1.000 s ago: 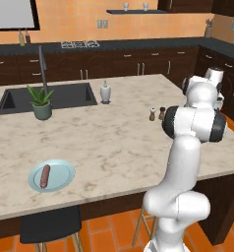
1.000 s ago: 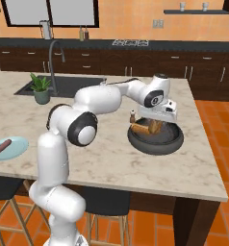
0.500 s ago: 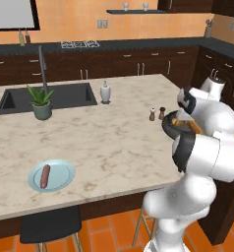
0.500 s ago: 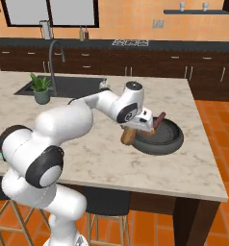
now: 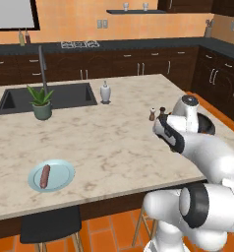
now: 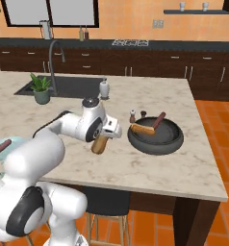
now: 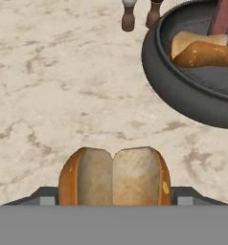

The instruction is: Place one bun and one sausage from the bowl on each plate.

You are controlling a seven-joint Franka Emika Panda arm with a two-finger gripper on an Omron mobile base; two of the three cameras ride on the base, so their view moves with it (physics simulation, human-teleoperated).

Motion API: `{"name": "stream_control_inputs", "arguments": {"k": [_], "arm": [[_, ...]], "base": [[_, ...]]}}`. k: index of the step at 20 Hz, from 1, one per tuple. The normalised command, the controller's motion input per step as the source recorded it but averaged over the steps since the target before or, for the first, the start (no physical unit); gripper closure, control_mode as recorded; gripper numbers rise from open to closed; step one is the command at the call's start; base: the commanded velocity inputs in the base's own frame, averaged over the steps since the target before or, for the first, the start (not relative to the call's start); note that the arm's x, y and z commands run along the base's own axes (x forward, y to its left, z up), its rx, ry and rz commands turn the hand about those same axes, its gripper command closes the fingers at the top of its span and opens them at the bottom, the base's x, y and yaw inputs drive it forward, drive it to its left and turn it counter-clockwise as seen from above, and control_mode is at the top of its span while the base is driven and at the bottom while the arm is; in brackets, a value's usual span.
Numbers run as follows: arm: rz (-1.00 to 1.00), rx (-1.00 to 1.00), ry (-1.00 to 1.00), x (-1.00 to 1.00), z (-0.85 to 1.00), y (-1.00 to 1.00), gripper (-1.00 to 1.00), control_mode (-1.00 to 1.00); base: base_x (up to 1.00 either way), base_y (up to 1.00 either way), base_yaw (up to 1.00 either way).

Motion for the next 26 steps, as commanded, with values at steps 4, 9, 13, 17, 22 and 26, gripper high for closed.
{"name": "stream_control_inputs", "arguments": {"k": [4,9,13,17,22,26], "arm": [[0.00,-0.07,0.00,0.00,0.06,1.00,1.00,-1.00],[0.00,-0.04,0.18,0.00,0.79,1.00,1.00,-1.00],[0.05,0.09,0.24,0.00,0.35,1.00,1.00,-1.00],[0.08,0.22,0.23,0.00,0.00,1.00,1.00,-1.00],[0.06,0.21,0.02,-0.35,-0.59,1.00,1.00,-1.00],[0.00,0.21,-0.07,-0.49,-0.64,1.00,1.00,-1.00]], "base": [[0.00,0.00,0.00],[0.00,0.00,0.00],[0.00,0.00,0.00],[0.00,0.00,0.00],[0.00,0.00,0.00],[0.00,0.00,0.00]]}}
